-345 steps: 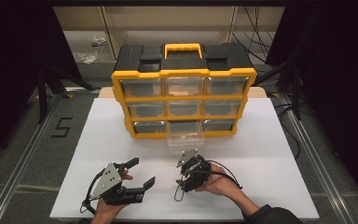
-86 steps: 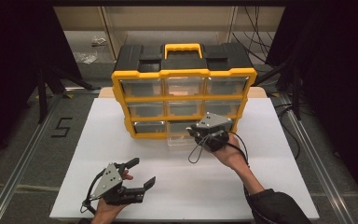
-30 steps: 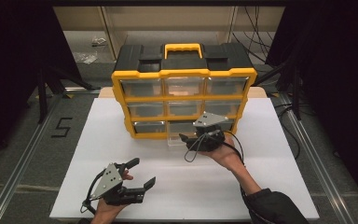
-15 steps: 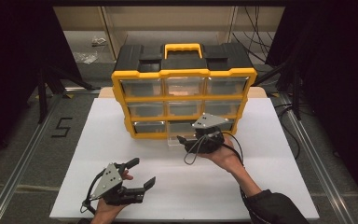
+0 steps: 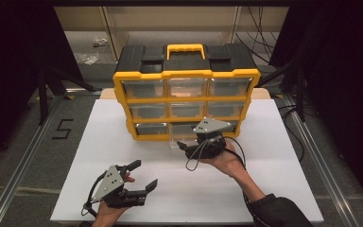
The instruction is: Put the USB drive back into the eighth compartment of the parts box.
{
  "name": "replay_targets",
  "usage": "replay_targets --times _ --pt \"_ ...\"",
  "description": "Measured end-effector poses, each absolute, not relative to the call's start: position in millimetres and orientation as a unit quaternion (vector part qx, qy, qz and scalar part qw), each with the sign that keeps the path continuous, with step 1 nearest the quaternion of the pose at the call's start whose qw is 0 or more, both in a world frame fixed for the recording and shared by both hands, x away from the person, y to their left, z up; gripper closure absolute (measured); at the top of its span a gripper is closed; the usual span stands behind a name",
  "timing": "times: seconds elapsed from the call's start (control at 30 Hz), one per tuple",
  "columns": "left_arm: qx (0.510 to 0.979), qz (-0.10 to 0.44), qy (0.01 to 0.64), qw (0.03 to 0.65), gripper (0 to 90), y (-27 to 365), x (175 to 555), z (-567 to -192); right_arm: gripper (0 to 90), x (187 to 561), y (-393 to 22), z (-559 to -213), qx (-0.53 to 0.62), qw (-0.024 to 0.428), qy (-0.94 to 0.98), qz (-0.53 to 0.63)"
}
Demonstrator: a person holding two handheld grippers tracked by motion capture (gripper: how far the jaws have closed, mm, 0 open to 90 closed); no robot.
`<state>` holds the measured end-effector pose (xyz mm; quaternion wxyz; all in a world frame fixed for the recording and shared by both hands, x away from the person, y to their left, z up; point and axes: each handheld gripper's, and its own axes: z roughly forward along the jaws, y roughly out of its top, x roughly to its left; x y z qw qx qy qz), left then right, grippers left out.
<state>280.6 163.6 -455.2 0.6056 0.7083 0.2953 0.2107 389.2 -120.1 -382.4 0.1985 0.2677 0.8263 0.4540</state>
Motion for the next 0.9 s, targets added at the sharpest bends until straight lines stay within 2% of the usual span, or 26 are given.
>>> replay_targets --times 0.9 --pt "0.709 0.211 0.295 0.605 16.0 163.8 280.2 -454.9 19.4 371.2 -112.9 -393.6 0.247 0.187 0.838 0.449"
